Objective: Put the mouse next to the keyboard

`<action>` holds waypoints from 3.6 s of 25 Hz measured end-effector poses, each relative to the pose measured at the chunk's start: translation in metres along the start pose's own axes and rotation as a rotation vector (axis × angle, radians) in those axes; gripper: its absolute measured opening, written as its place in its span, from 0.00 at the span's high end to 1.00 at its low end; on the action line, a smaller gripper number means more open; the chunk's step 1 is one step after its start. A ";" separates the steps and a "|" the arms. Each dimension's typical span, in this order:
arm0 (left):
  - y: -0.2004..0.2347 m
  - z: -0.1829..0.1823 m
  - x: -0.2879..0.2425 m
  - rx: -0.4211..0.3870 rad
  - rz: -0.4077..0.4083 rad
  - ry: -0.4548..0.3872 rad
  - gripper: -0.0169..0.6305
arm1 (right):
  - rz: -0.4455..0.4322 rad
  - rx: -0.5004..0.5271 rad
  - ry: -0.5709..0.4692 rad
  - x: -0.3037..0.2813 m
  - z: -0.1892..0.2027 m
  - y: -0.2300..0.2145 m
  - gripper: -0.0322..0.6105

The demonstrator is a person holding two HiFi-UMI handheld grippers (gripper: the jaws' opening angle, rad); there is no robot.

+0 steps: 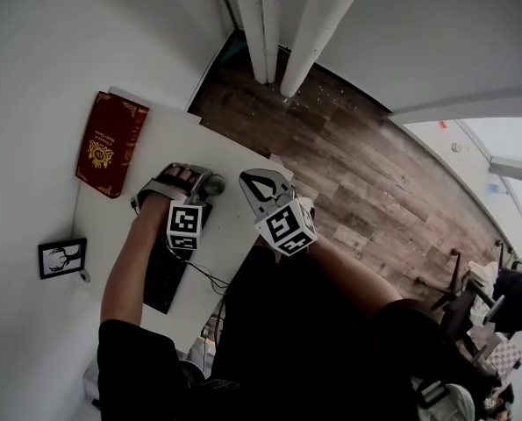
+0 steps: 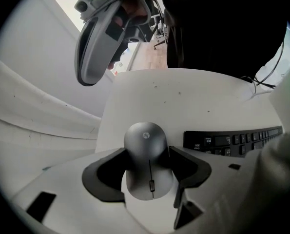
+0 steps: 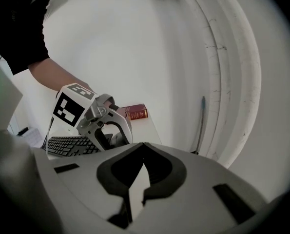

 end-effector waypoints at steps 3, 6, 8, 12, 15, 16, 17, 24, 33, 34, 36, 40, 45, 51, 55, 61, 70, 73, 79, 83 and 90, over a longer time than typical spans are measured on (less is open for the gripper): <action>0.001 0.002 -0.003 -0.042 -0.012 -0.006 0.54 | -0.016 0.019 0.003 -0.005 -0.003 0.004 0.92; 0.000 0.001 -0.005 -0.093 -0.020 -0.009 0.54 | -0.026 0.034 0.009 -0.006 -0.005 0.008 0.92; 0.001 0.001 -0.005 -0.106 -0.001 -0.017 0.54 | -0.033 0.044 0.012 -0.004 -0.006 0.009 0.92; 0.006 0.000 -0.004 -0.094 0.041 -0.018 0.53 | -0.039 0.053 0.019 0.000 -0.004 0.006 0.92; 0.007 0.001 -0.005 -0.064 0.038 -0.015 0.53 | -0.040 0.048 0.023 -0.001 -0.004 0.004 0.92; 0.006 0.001 -0.005 -0.054 0.032 -0.016 0.53 | -0.041 0.046 0.022 -0.002 -0.004 0.004 0.92; 0.005 0.002 -0.005 -0.046 0.025 -0.018 0.53 | -0.042 0.045 0.019 -0.002 -0.005 0.004 0.92; 0.003 0.004 -0.001 -0.014 -0.006 -0.019 0.57 | -0.052 0.038 0.002 -0.004 -0.006 0.007 0.92; -0.009 0.007 0.022 0.188 -0.017 -0.052 0.68 | -0.081 0.047 -0.003 -0.006 -0.010 0.012 0.92; -0.011 0.008 0.026 0.222 -0.029 -0.054 0.68 | -0.089 0.055 -0.006 -0.008 -0.012 0.014 0.92; -0.016 0.011 0.034 0.310 -0.058 -0.058 0.69 | -0.104 0.069 -0.011 -0.011 -0.015 0.017 0.92; -0.031 0.024 0.052 0.594 -0.181 -0.073 0.90 | -0.146 0.098 -0.040 -0.020 -0.025 0.025 0.92; -0.060 0.031 0.070 0.977 -0.270 -0.081 0.97 | -0.227 0.153 -0.058 -0.032 -0.039 0.043 0.92; -0.088 0.027 0.085 1.338 -0.374 -0.059 0.97 | -0.308 0.229 -0.052 -0.046 -0.047 0.069 0.92; -0.110 0.028 0.092 1.650 -0.441 -0.051 0.97 | -0.335 0.256 -0.052 -0.048 -0.050 0.081 0.92; -0.134 0.026 0.100 2.017 -0.556 -0.098 0.97 | -0.332 0.268 -0.052 -0.050 -0.051 0.086 0.92; -0.147 -0.003 0.121 2.233 -0.613 -0.165 0.97 | -0.365 0.318 -0.072 -0.027 -0.049 0.110 0.92; -0.152 -0.020 0.136 2.248 -0.654 -0.182 0.97 | -0.389 0.342 -0.077 -0.012 -0.042 0.124 0.92; -0.190 -0.058 0.171 2.300 -0.758 -0.146 0.97 | -0.425 0.434 -0.124 0.026 -0.028 0.159 0.92; -0.211 -0.088 0.191 2.379 -0.851 -0.140 0.97 | -0.398 0.458 -0.175 0.060 -0.022 0.171 0.92; -0.205 -0.144 0.228 2.333 -0.986 -0.221 0.97 | -0.330 0.500 -0.280 0.133 -0.010 0.160 0.92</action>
Point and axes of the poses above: the fingertips, and each gripper's own axes: x backward along the fingers, y to its left, z out of its underside, the point moved 9 cm from there along x, backward along the fingers, and after that the axes turned 13 degrees about y, right-handed, at the moved point
